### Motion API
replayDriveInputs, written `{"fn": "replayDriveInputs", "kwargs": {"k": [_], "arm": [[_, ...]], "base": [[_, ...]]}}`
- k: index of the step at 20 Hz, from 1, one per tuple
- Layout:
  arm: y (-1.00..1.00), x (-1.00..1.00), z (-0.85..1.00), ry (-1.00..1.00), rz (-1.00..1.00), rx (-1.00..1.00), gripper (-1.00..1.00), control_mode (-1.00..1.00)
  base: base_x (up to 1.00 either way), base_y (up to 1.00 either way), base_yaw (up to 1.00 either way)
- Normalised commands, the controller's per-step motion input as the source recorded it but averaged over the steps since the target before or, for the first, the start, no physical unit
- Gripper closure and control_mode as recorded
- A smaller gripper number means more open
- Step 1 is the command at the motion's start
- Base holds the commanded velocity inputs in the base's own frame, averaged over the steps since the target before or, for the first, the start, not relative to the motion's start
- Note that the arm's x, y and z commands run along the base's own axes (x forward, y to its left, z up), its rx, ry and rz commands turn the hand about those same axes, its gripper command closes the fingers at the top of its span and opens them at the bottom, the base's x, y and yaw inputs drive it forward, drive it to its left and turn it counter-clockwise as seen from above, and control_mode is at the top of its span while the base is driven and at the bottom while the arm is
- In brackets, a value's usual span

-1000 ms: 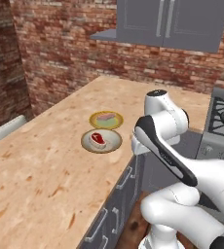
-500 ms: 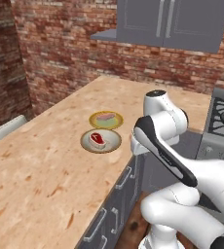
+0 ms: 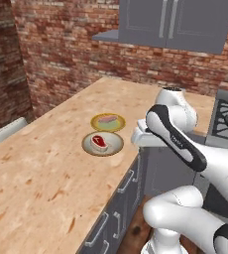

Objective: Place one of the steaks on the plate and the other in the bowl. Then place the bowl in the fridge.

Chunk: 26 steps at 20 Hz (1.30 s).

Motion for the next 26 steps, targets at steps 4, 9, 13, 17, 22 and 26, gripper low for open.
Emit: {"fn": "replayDriveInputs", "kwargs": {"k": [4, 9, 13, 17, 22, 26], "arm": [[0.0, 0.61, 0.19, 0.15, -0.32, 0.44, -1.0, -1.0], [0.34, 0.78, -0.08, 0.1, -0.48, 0.07, -1.0, -1.0], [-0.26, 0.78, -0.04, 0.19, -0.27, 0.0, -1.0, -1.0], [-0.04, 0.72, -0.58, 0.01, -0.21, 0.01, -1.0, -1.0], [0.14, 0.43, -0.8, -0.12, -0.03, 0.12, -1.0, -1.0], [0.04, 0.5, -0.36, -0.02, 0.0, 0.07, -1.0, -1.0]], "base": [[0.0, 0.0, 0.0], [0.0, 0.0, 0.0], [0.0, 0.0, 0.0], [0.0, 0.0, 0.0], [0.0, 0.0, 0.0], [0.0, 0.0, 0.0]]}}
